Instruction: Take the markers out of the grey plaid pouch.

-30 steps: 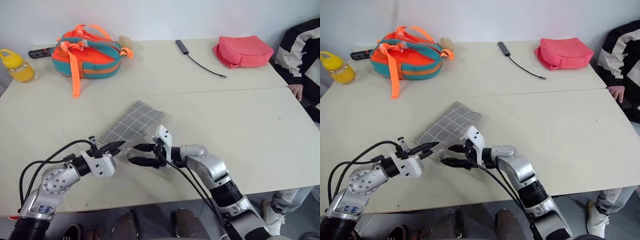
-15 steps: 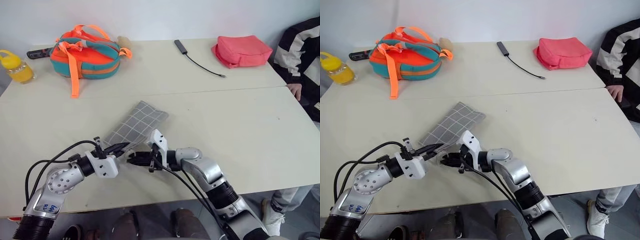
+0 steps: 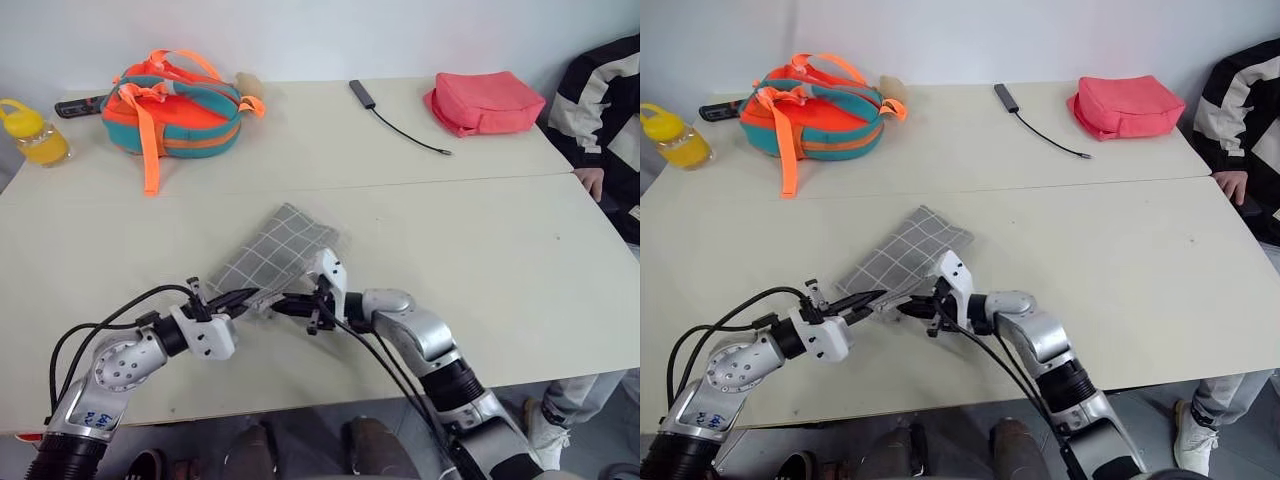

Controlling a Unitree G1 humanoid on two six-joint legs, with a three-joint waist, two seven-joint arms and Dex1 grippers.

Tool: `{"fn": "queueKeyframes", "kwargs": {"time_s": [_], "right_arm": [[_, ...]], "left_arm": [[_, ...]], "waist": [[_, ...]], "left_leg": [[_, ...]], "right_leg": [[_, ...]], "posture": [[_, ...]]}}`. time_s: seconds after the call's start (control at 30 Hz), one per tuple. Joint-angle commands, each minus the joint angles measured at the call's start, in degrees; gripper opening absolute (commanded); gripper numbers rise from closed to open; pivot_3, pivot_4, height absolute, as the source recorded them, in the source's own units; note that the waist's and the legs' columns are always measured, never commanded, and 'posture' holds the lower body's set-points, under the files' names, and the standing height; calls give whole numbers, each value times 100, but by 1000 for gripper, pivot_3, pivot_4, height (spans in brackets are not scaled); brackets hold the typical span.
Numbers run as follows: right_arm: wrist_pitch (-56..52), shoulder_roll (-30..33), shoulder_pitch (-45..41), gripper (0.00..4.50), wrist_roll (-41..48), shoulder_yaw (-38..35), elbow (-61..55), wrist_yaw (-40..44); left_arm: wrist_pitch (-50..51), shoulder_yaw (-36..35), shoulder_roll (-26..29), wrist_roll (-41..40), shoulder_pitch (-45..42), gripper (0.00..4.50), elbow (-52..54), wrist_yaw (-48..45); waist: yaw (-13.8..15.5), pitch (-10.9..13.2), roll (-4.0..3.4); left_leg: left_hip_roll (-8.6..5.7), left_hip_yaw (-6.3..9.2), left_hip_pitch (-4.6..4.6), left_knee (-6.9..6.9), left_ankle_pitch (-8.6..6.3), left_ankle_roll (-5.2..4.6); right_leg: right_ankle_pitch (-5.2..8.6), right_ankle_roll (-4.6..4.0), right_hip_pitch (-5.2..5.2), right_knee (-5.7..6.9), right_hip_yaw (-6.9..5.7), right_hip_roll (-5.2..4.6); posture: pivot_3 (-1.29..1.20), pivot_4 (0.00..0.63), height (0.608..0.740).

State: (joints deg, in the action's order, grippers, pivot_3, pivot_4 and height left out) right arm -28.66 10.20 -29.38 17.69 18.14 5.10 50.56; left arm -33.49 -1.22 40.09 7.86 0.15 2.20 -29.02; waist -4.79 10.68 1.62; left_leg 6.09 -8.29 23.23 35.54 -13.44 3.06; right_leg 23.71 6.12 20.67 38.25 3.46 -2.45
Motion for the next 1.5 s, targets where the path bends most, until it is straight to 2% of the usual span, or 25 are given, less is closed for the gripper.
{"fn": "queueKeyframes", "kwargs": {"time_s": [0.03,0.17,0.4,0.57,0.67,0.73,0.83,0.9,1.0,1.1,1.27,1.37,1.43,1.5], "right_arm": [[161,375,-145,47,-80,-378,134,16],[405,777,-341,47,-198,-631,469,9],[1026,1528,-861,47,-538,-1028,1492,11],[1298,2066,-866,47,-717,-1051,1704,331],[979,2478,-607,47,-470,-999,1070,1049],[461,2735,-458,47,-117,-1042,487,1477],[-893,2927,-612,47,1206,-1674,-412,1846],[-1440,3069,-650,47,1685,-1820,-866,1989],[-2603,3069,-789,47,2946,-2229,-1470,1979],[-2981,2906,-843,47,3496,-2519,-1562,1699],[-2361,2970,-533,47,2671,-1904,-1663,1532],[-1611,2942,-338,47,1833,-1410,-1415,1378],[-1473,2882,-340,47,1701,-1360,-1252,1332],[-1549,2905,-419,431,1767,-1443,-1124,1386]], "left_arm": [[-227,-135,132,-420,163,0,112,-192],[-130,-109,259,-1175,377,0,385,-643],[339,-476,419,-2400,488,0,907,-1160],[468,-677,387,-2621,470,0,863,-1415],[610,-734,265,-2658,391,0,754,-1390],[664,-755,159,-2621,302,0,650,-1349],[750,-720,-111,-2497,58,0,408,-1206],[761,-668,-235,-2414,-56,0,302,-1202],[807,-522,-497,-2356,-243,0,194,-1165],[852,-493,-688,-2310,-346,0,112,-1118],[744,-354,-819,-1990,-287,0,-83,-1129],[820,-358,-909,-2068,-164,0,-73,-1107],[860,-381,-946,-2134,-122,0,-26,-1102],[904,-407,-972,-2193,-83,0,71,-1096]], "waist": [[2,0,0],[2,0,0],[-2,1,1],[-1,1,1],[4,4,-3],[14,4,-4],[12,8,-9],[-5,9,-9],[10,8,-8],[26,7,-6],[34,7,-5],[9,7,-6],[4,7,-6],[3,7,-6]], "left_leg": [[1,-1,0,2,0,0],[1,-3,0,8,-2,-3],[2,-7,-3,13,-3,-4],[2,-8,-3,15,-6,-7],[3,-10,-2,16,-8,-6],[4,-10,-2,18,-14,-8],[10,-10,0,35,-21,-11],[13,-8,0,44,-23,-13],[18,-5,-2,49,-27,-16],[20,1,-1,52,-33,-17],[17,-2,0,54,-35,-18],[17,-3,-2,52,-35,-18],[18,-6,-2,54,-35,-18],[18,-8,-4,56,-35,-18]], "right_leg": [[0,0,0,1,1,1],[0,0,-2,2,3,0],[0,0,-5,-2,7,2],[0,0,-8,-9,9,2],[0,0,-8,-13,11,4],[0,1,-10,-14,12,4],[0,1,-16,-15,14,8],[0,1,-19,-14,19,11],[0,1,-22,-14,20,14],[0,1,-23,-15,20,15],[-2,4,-22,-21,21,14],[-2,4,-22,-23,27,15],[-2,5,-21,-23,28,15],[-2,5,-21,-22,34,16]], "posture": [[0,150,740],[0,150,740],[0,150,740],[0,150,740],[0,150,740],[0,150,740],[0,150,740],[0,150,740],[0,150,740],[0,150,740],[0,150,740],[0,150,740],[0,150,740],[0,150,740]]}}
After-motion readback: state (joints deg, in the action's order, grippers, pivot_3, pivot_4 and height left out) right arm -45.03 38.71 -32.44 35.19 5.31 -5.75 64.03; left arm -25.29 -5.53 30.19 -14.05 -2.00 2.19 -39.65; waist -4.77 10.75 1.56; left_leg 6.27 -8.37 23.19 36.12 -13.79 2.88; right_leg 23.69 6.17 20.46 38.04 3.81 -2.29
